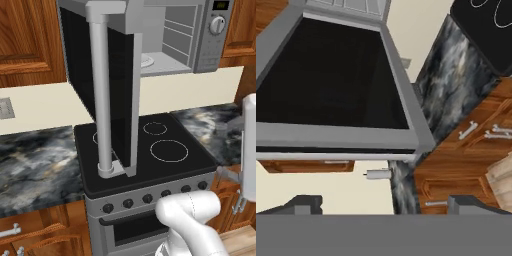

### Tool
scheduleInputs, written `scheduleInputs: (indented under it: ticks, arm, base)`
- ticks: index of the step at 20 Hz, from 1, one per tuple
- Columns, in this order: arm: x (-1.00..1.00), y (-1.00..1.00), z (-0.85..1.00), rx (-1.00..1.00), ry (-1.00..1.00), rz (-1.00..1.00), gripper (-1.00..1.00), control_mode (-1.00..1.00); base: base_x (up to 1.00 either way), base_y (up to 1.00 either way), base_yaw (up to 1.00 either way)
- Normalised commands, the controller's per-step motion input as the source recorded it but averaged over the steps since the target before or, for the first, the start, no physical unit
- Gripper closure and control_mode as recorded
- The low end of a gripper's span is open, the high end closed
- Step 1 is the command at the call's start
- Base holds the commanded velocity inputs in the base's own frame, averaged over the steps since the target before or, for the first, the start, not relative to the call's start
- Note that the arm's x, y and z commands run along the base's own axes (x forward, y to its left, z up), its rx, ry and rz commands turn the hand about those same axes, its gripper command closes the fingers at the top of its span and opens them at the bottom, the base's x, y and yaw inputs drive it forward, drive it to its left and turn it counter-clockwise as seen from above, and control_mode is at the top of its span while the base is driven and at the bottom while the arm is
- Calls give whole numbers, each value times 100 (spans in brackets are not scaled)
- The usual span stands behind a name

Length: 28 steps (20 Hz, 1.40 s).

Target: Transport the shrimp from the fridge to the microwave and turn on the microwave.

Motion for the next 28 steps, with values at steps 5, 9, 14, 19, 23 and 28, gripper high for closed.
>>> scheduleInputs:
  ticks: [5, 9, 14, 19, 23, 28]
  arm:
    - [-23, 46, -8, 2, 9, 1, -100, -100]
    - [0, 53, -2, 0, 2, 0, -100, -100]
    - [2, 48, 0, 0, 2, 0, -100, -100]
    - [10, 52, -3, -3, 6, 0, -100, -100]
    - [16, 60, -15, -6, 5, -6, -100, -100]
    - [25, 60, -18, -2, 9, -15, -100, -100]
  base:
    - [0, 0, 0]
    - [0, 0, 0]
    - [0, 0, 0]
    - [0, 0, 0]
    - [0, 0, 0]
    - [0, 0, 0]
